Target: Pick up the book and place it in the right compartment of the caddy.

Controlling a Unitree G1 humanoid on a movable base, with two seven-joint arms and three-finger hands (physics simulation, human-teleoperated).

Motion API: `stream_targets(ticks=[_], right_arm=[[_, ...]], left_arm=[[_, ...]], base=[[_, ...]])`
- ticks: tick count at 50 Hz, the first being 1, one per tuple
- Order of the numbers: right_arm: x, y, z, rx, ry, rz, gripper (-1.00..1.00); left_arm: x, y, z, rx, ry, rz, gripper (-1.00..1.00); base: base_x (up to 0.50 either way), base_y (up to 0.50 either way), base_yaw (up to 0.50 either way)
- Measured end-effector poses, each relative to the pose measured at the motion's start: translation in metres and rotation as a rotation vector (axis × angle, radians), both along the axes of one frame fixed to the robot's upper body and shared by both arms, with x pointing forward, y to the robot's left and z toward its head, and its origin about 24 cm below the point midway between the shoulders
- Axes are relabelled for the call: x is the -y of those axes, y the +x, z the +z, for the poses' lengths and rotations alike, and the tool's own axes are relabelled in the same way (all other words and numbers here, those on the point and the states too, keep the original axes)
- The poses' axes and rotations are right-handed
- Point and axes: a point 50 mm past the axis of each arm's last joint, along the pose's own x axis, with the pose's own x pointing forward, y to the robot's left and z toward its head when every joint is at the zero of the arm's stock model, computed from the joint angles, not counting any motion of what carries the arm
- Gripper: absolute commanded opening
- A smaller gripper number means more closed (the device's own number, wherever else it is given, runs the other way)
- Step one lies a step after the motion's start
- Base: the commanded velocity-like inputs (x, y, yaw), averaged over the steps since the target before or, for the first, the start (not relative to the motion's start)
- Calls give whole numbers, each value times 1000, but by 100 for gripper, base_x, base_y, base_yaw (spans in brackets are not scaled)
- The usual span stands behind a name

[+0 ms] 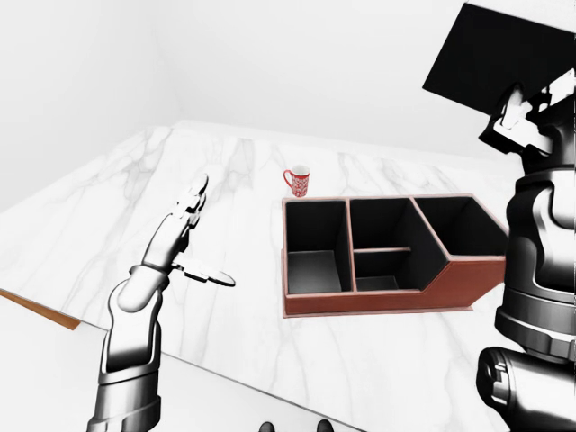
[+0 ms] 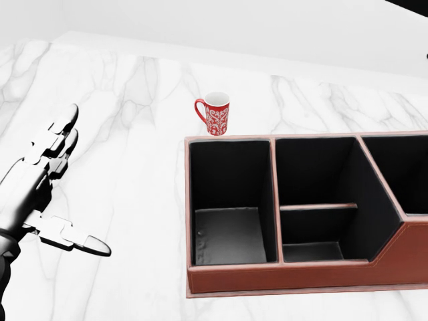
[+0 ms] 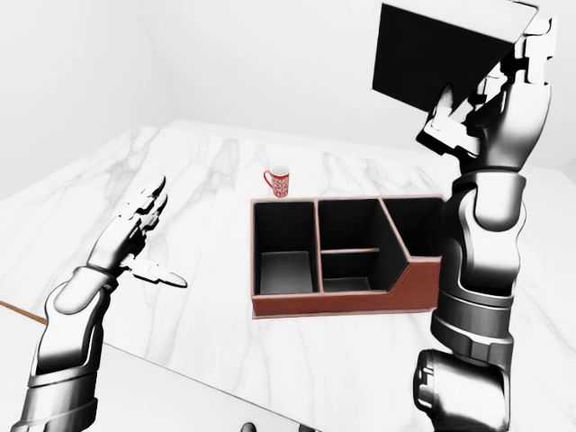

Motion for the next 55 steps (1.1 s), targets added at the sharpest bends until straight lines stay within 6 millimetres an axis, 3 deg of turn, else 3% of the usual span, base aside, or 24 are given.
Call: stream_targets(ticks=[11, 18, 29, 47, 55], right_arm=[[42, 34, 9, -156, -6, -154, -100], [72, 53, -6, -310, 5, -258, -100], [102, 58, -45, -486, 52, -347, -100], [114, 52, -110, -685, 81, -362, -100], [107, 50, -120, -688, 60, -325, -100]], left_arm=[[1, -1, 3, 13, 7, -6, 100], [0, 0, 1, 3, 7, -1, 100], [2, 0, 2, 6, 12, -4, 100], [3, 0, -1, -5, 13, -6, 100], [3, 0, 1, 1, 15, -11, 100]], base=[[0, 0, 0], [0, 0, 0], [0, 0, 0], [0, 0, 0], [0, 0, 0]])
